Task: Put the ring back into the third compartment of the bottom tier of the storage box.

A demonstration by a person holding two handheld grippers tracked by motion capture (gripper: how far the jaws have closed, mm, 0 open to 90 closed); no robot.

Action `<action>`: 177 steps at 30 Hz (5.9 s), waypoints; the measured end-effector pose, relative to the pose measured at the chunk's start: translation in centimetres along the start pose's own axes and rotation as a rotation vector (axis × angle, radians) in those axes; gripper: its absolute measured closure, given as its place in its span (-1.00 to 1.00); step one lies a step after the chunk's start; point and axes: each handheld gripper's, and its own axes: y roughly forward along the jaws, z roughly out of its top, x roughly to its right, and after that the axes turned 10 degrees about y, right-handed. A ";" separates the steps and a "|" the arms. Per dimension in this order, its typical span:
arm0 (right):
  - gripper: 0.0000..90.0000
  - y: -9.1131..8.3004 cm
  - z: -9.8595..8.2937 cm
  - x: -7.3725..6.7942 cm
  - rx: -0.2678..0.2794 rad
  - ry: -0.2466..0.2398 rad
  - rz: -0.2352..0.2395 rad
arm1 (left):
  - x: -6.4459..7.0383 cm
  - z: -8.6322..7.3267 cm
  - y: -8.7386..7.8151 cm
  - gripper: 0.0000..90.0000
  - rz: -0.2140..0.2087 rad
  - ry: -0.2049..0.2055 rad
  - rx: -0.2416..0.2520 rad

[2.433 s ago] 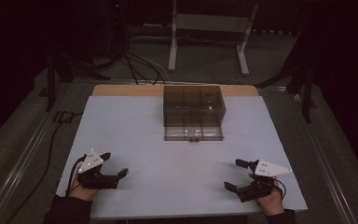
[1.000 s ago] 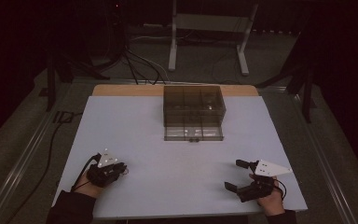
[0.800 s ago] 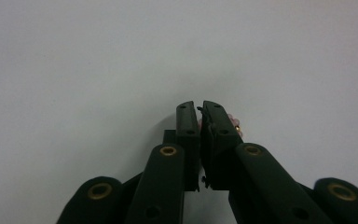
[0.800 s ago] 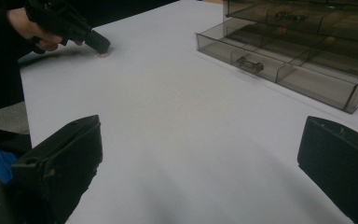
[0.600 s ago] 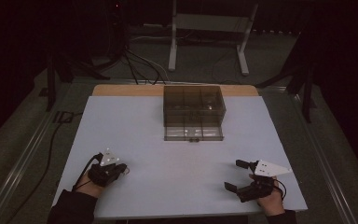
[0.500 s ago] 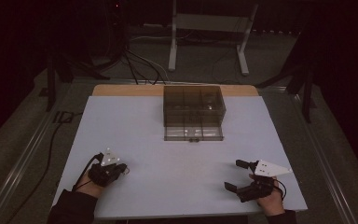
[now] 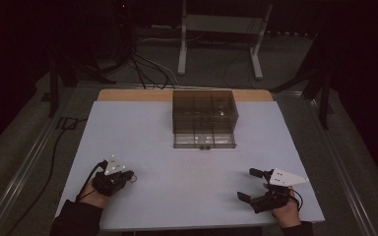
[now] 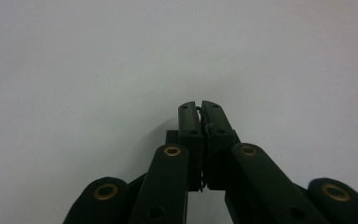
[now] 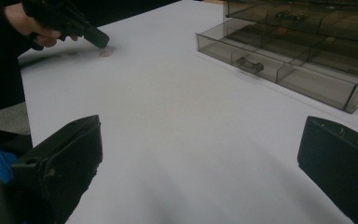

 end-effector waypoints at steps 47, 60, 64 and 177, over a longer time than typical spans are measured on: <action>-1.00 0.0 -0.1 -0.1 -0.001 0.008 -0.010 | 1.3 5.4 0.7 0.99 -0.070 0.083 0.105; -1.00 0.0 -0.1 -0.1 -0.003 0.004 -0.014 | 1.8 7.3 1.7 0.99 -0.098 0.113 0.111; -1.00 -0.1 -0.1 -0.1 -0.001 0.001 -0.015 | 2.0 7.9 1.9 0.99 -0.108 0.123 0.115; -1.00 -0.6 -0.2 -0.3 0.005 0.005 -0.012 | 6.2 22.3 9.0 0.99 -0.278 0.218 0.290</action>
